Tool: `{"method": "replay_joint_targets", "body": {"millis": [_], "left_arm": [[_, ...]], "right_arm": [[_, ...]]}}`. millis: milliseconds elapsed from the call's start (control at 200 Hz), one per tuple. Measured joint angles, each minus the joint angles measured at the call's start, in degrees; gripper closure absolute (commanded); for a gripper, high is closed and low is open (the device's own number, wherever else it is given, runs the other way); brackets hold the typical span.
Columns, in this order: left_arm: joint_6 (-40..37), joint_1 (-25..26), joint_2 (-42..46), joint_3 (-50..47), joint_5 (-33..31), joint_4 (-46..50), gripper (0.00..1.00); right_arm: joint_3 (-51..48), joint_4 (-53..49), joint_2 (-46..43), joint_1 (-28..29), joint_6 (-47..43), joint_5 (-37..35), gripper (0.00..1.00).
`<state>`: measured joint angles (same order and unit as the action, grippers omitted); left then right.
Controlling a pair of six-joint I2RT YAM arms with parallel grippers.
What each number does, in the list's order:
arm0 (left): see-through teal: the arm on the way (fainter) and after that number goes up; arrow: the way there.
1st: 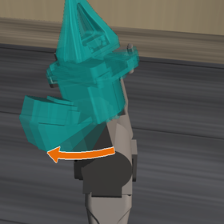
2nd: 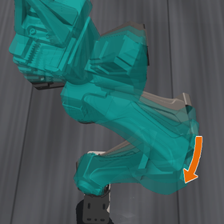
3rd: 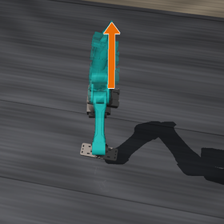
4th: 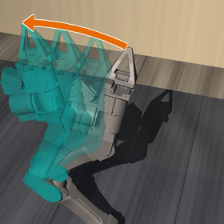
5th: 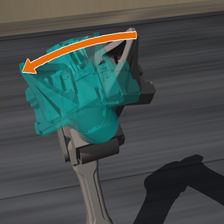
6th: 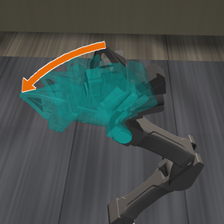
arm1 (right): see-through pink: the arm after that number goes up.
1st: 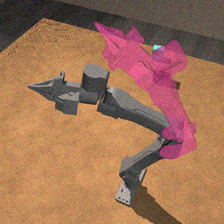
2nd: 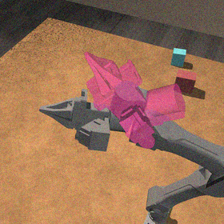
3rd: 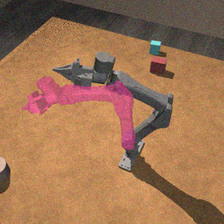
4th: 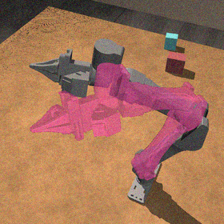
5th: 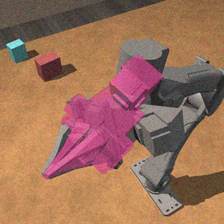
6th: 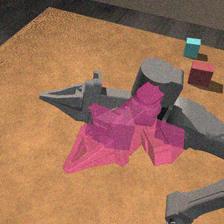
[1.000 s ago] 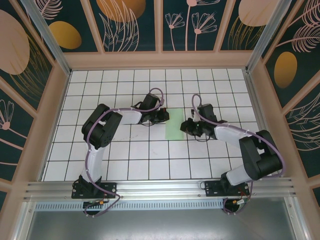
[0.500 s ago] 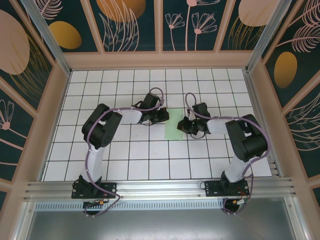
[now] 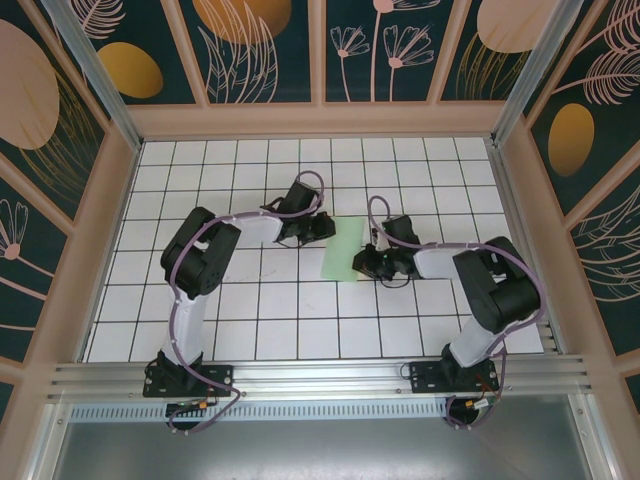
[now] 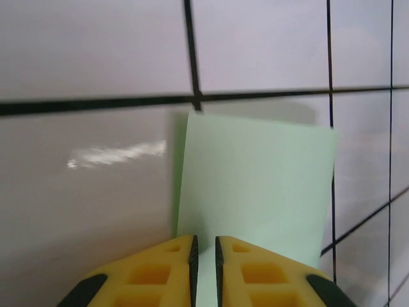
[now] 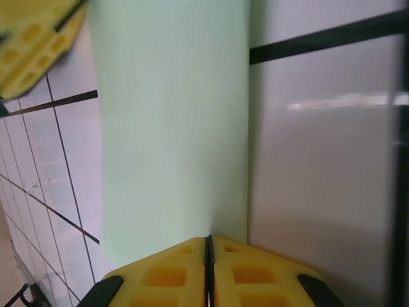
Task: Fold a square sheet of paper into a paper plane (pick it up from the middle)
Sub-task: First fold in half a square sheet of paper at the center of the table.
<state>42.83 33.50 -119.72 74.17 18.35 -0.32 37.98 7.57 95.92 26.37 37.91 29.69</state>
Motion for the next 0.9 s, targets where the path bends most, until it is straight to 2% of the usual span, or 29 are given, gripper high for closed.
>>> {"method": "replay_joint_targets", "body": {"millis": [165, 310, 611, 751, 901], "left_arm": [[1.0, -2.3, 7.0, -1.1, -5.7, -0.2, 0.80], [1.8, -3.9, 13.4, -6.7, -6.9, -3.3, 0.82], [4.6, -3.9, 15.3, -18.5, -0.5, -9.9, 0.89], [6.1, -3.6, 15.3, -20.7, 1.8, -12.7, 0.92], [7.3, -2.5, 15.3, -20.9, 2.6, -14.3, 0.93]], "right_arm": [[5.6, 1.1, 5.2, 3.2, 4.3, -1.0, 0.90], [10.5, 2.7, 9.6, 4.4, 7.2, -1.6, 0.90], [15.8, 2.9, 11.0, 4.5, 6.8, -1.6, 0.90], [19.8, 1.7, 11.6, 3.8, 4.8, -1.5, 0.90], [25.2, 0.6, 16.1, 2.0, 2.5, -1.4, 0.91]]}}
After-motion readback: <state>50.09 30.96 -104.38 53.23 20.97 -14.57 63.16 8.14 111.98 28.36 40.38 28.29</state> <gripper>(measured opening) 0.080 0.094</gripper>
